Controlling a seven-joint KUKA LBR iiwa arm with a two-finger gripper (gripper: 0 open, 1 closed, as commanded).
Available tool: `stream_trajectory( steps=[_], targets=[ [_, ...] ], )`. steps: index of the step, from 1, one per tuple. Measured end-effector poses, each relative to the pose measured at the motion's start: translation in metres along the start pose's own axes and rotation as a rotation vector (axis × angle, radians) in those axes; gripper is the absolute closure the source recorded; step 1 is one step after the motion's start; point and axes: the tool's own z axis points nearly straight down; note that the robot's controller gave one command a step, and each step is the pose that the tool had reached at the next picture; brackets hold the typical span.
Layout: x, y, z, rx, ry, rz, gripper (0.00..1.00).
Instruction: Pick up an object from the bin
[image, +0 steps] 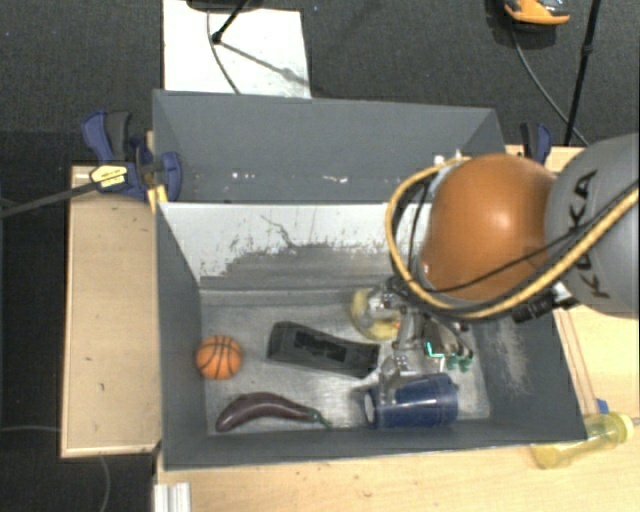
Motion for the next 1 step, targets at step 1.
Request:
stream_trajectory(
  steps=[1],
  targets=[
    [-0.0016,-0.0004,-0.0031,0.000,-0.007,0.002,0.00]
  ],
)
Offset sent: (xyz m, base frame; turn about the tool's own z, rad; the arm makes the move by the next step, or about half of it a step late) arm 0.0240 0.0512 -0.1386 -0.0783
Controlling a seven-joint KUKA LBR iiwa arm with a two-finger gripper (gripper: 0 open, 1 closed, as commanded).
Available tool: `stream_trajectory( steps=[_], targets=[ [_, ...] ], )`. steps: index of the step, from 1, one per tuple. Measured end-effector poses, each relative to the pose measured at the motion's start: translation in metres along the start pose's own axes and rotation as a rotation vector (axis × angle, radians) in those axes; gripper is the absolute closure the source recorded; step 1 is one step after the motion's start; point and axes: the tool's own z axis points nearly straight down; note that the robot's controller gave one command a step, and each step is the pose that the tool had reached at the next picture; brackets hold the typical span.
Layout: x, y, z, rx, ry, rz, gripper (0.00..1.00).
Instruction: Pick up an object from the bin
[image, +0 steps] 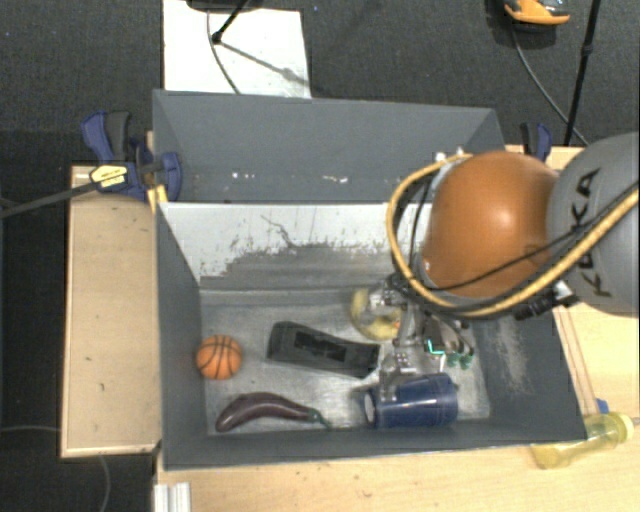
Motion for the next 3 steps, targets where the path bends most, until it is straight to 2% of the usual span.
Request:
stream_trajectory(
  steps=[1,2,3],
  targets=[
    [-0.011,0.020,0.052,-0.001,-0.007,-0.036,0.00],
    [-0.028,0.035,0.151,-0.003,-0.043,-0.025,1.00],
    [-0.028,0.035,0.151,-0.003,-0.043,-0.023,1.00]
  ],
)
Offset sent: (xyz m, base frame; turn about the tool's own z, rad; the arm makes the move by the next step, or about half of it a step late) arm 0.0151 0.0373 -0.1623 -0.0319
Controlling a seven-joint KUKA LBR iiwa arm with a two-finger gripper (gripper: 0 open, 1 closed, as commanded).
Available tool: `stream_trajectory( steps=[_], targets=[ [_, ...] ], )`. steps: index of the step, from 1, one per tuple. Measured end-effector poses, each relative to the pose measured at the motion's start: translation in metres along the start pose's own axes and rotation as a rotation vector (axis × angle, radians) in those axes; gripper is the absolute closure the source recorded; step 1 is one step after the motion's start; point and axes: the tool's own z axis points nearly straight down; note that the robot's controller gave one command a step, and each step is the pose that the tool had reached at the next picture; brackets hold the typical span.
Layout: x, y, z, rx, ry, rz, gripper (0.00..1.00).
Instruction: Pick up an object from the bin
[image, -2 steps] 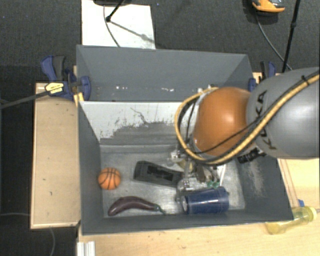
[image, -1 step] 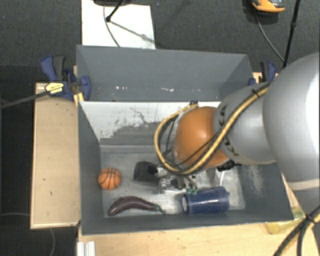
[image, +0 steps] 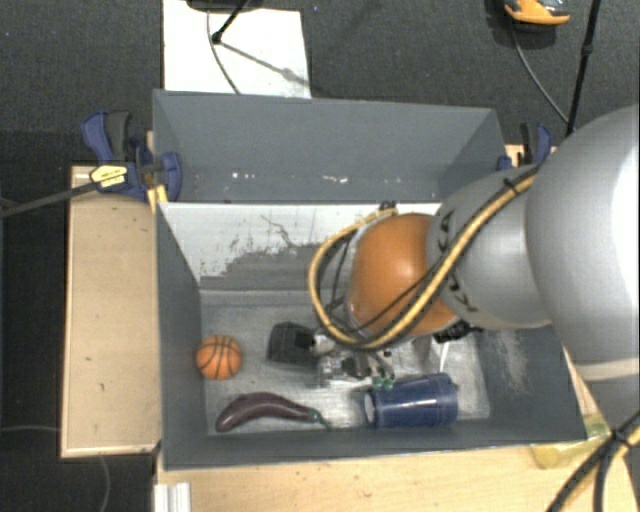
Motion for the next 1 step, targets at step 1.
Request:
stream_trajectory(
  steps=[1],
  targets=[
    [0.0076,-0.0029,-0.0318,0.005,0.052,-0.016,1.00]
  ],
)
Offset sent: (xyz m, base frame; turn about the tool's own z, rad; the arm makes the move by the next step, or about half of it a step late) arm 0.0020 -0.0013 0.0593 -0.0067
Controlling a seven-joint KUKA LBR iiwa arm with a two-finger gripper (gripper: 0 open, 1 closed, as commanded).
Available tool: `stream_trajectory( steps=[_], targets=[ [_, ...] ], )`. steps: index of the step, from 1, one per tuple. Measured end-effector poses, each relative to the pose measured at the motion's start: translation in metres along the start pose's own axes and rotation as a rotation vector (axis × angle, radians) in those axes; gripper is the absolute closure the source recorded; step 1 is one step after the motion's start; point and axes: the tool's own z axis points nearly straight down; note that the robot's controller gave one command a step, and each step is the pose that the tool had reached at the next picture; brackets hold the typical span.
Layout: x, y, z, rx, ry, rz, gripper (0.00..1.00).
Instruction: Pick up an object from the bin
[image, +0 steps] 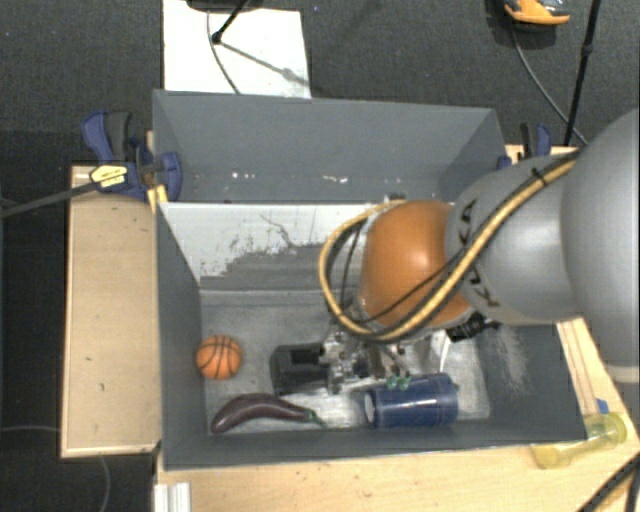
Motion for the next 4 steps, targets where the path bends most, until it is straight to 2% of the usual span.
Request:
stream_trajectory(
  steps=[1,2,3,4],
  targets=[
    [-0.012,0.001,-0.028,-0.002,-0.009,0.009,1.00],
    [-0.005,0.008,-0.019,0.000,-0.005,-0.011,1.00],
    [-0.008,-0.002,-0.069,0.000,0.003,-0.007,1.00],
    [-0.012,0.004,-0.077,-0.003,-0.018,0.003,1.00]
  ],
)
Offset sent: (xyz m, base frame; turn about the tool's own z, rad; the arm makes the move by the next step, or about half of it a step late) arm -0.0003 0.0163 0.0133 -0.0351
